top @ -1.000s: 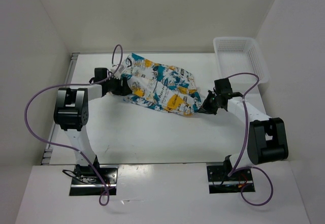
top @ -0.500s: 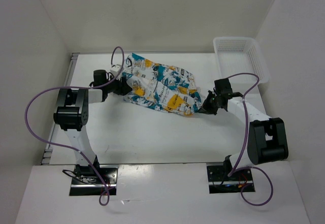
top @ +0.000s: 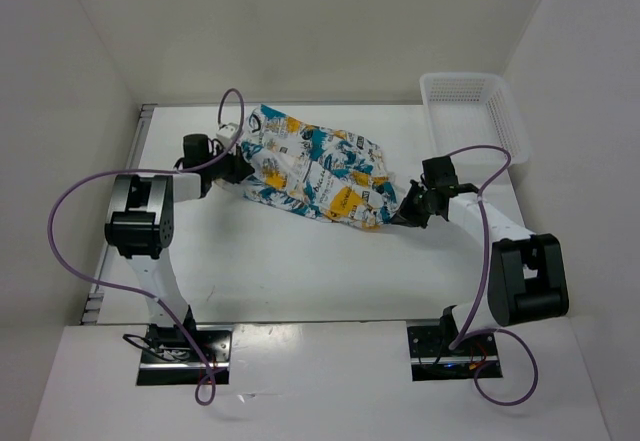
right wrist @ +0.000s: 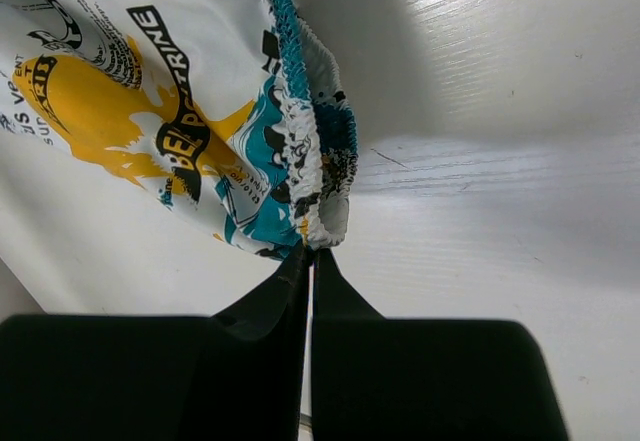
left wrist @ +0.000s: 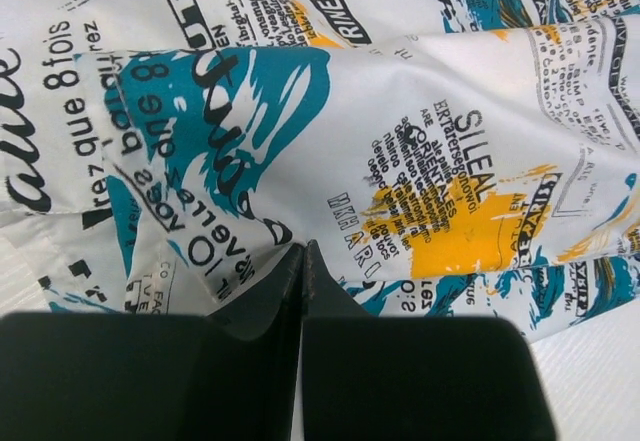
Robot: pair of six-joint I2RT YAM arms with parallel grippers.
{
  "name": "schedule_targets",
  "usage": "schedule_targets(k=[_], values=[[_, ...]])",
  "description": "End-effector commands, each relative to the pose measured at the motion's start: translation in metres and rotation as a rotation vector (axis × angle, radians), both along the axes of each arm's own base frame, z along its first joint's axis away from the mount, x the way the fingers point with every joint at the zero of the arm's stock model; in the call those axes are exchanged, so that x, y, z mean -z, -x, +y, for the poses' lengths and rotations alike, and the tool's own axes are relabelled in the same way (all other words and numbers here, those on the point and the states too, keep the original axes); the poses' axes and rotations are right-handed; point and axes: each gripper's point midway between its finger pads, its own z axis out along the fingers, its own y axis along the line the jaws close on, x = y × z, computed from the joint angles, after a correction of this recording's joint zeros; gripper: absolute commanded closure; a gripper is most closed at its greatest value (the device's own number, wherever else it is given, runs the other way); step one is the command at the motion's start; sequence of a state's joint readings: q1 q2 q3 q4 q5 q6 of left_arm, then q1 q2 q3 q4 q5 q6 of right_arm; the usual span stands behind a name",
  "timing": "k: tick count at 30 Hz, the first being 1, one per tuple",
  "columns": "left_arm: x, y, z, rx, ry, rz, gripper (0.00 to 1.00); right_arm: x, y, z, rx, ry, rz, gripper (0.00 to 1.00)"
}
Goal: Fold and stack the shorts
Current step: Flatten the shorts out
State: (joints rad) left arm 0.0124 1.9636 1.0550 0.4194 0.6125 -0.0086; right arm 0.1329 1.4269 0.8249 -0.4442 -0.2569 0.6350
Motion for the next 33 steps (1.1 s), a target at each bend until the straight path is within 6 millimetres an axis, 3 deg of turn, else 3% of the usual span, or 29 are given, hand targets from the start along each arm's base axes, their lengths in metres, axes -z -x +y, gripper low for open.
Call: schedule_targets(k=[1, 6, 9, 11, 13, 16, 17, 18, 19, 22, 23, 25, 27, 29, 31, 33], values=[[-0.049, -0.011, 0.004, 0.015, 0.006, -0.11, 1.0, -0.011, -0.003, -0.004, 0.015, 0.01, -0.037, 1.0], [-0.07, -0.007, 0.012, -0.004, 0.004, -0.14, 1.0, -0.013, -0.004, -0.005, 0.027, 0.013, -0.044, 1.0], [-0.1, -0.004, 0.023, -0.02, 0.005, -0.16, 1.0, -0.034, -0.013, -0.004, 0.028, 0.006, -0.091, 1.0], [-0.125, 0.009, 0.033, -0.035, 0.012, -0.127, 1.0, -0.044, -0.012, -0.005, 0.02, 0.009, -0.102, 1.0], [-0.14, 0.036, 0.044, -0.067, 0.018, -0.047, 1.0, -0.059, -0.012, -0.005, 0.021, 0.004, -0.138, 1.0], [-0.14, 0.088, 0.054, -0.113, 0.029, 0.058, 1.0, -0.055, 0.008, -0.004, 0.034, -0.02, -0.111, 1.0], [-0.135, 0.104, 0.056, -0.125, 0.033, 0.084, 1.0, -0.055, 0.014, 0.001, 0.023, -0.037, -0.105, 1.0], [-0.112, 0.129, 0.056, -0.138, 0.043, 0.158, 1.0, -0.048, 0.022, 0.004, 0.035, -0.061, -0.074, 1.0], [-0.114, 0.154, 0.055, -0.157, 0.04, 0.185, 1.0, -0.048, 0.027, 0.006, 0.037, -0.081, -0.065, 0.97], [-0.081, 0.212, 0.057, -0.224, 0.024, 0.365, 1.0, -0.037, 0.04, 0.016, 0.046, -0.123, -0.015, 0.77], [-0.076, 0.224, 0.056, -0.23, 0.02, 0.387, 1.0, -0.032, 0.045, 0.015, 0.054, -0.124, 0.005, 0.62], [-0.052, 0.242, 0.048, -0.209, 0.043, 0.424, 1.0, -0.024, 0.051, 0.017, 0.062, -0.128, 0.035, 0.49], [-0.049, 0.234, 0.047, -0.2, 0.047, 0.375, 0.98, -0.021, 0.048, 0.014, 0.093, -0.116, 0.037, 0.32], [-0.049, 0.221, 0.048, -0.191, 0.041, 0.337, 0.83, -0.017, 0.046, 0.009, 0.112, -0.086, 0.039, 0.27], [-0.042, 0.213, 0.052, -0.2, 0.034, 0.353, 0.78, -0.016, 0.045, 0.008, 0.126, -0.083, 0.04, 0.27], [-0.039, 0.191, 0.045, -0.147, 0.064, 0.314, 0.74, -0.019, 0.04, 0.009, 0.125, -0.089, 0.017, 0.27]])
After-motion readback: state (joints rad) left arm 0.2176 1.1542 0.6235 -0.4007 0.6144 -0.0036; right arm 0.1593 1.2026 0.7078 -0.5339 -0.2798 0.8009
